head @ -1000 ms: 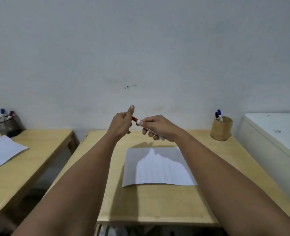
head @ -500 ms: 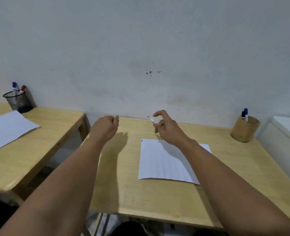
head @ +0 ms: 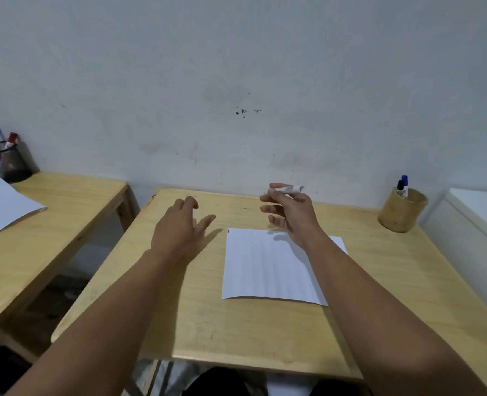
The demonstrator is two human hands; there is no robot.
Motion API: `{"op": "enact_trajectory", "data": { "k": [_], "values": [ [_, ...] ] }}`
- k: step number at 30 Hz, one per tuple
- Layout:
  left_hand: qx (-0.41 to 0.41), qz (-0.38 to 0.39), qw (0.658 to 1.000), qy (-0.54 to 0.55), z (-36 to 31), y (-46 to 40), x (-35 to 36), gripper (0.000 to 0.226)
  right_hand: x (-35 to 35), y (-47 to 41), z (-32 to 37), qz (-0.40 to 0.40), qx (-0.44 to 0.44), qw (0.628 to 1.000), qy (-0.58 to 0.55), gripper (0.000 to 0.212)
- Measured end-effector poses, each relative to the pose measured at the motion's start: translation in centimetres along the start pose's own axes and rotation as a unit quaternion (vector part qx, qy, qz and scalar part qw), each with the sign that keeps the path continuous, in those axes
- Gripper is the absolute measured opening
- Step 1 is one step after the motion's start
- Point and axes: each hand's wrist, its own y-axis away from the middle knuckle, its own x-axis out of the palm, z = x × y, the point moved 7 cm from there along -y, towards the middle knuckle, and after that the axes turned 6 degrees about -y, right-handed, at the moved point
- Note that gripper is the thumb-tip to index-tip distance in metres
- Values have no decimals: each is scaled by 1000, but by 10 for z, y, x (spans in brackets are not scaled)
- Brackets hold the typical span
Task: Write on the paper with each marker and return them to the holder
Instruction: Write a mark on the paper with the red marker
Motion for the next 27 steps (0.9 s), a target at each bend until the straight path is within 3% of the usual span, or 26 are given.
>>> {"op": "enact_trajectory", "data": {
  "k": [3, 5, 6, 9, 11, 15, 19, 27],
  "values": [
    [99, -49, 992, 57, -23, 27, -13, 49, 3, 0, -4, -69, -30, 996, 55, 33],
    [148, -14, 987, 58, -34, 47, -6, 43, 12, 0, -13, -67, -31, 993, 87, 26],
    [155, 23, 987, 44, -37, 54, 2, 51, 18, 2, -20, -54, -27, 993, 103, 19],
    [127, 139, 982, -21, -32, 66, 30, 89, 34, 9, -35, -26, -39, 988, 149, 21],
    [123, 168, 977, -46, -30, 70, 39, 98, 39, 11, -43, -40, -43, 983, 172, 33],
    [128, 172, 974, -71, -23, 74, 47, 98, 39, 7, -65, -25, -56, 981, 185, 21],
    [130, 145, 978, -68, -22, 76, 47, 99, 31, 4, -79, -37, -56, 973, 219, 43],
    [89, 146, 980, -105, -19, 79, 46, 112, 24, -8, -91, -41, -39, 976, 210, 30]
  ]
}}
